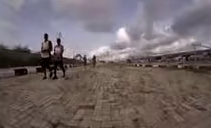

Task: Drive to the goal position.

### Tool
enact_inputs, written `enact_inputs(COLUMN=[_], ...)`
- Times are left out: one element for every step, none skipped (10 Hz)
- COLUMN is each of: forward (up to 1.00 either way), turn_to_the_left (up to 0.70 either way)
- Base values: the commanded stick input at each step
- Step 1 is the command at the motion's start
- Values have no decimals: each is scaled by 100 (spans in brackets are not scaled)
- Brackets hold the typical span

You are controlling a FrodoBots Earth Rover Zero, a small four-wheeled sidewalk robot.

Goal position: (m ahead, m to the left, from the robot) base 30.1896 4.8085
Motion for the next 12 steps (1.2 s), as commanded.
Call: enact_inputs(forward=[100, 100, 100, 100, 100, 100, 100, 100, 100, 100, 100, 100], turn_to_the_left=[0, 0, 27, 0, 0, 0, 0, 0, 0, 0, 0, 0])
